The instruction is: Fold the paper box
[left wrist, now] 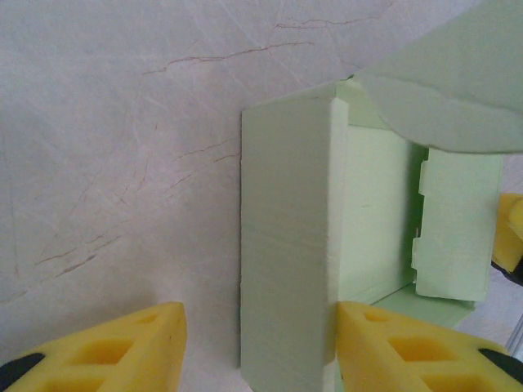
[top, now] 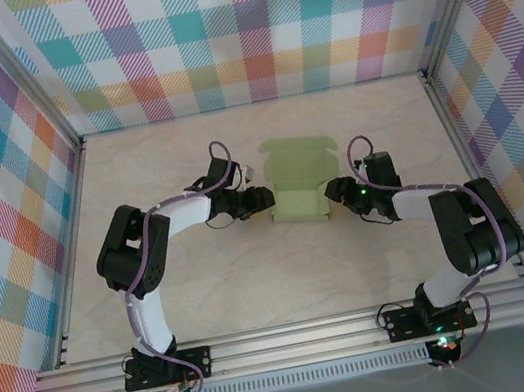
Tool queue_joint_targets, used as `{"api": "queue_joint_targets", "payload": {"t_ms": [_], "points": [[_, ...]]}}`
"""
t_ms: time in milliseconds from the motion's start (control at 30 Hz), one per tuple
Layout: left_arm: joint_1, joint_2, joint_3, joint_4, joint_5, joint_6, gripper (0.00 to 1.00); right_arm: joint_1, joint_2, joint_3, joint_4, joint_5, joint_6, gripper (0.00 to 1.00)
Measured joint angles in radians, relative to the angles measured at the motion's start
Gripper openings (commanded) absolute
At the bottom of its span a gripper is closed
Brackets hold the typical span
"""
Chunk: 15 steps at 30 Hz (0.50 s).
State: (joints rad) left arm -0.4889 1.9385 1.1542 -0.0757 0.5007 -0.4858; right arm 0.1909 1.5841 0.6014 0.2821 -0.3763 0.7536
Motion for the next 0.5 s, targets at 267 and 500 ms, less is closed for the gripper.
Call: {"api": "queue_joint_targets", "payload": {"t_ms": [267, 500], "points": [[0.000, 0.000, 0.000, 0.000, 0.000, 0.000, 0.50, -0.016, 0.056, -0.004, 0.067, -0.058, 0.024, 0.53], [0.000, 0.000, 0.000, 0.000, 0.000, 0.000, 0.50, -0.027, 0.069, -0.005, 0.084, -0.087, 0.025, 0.51]]}}
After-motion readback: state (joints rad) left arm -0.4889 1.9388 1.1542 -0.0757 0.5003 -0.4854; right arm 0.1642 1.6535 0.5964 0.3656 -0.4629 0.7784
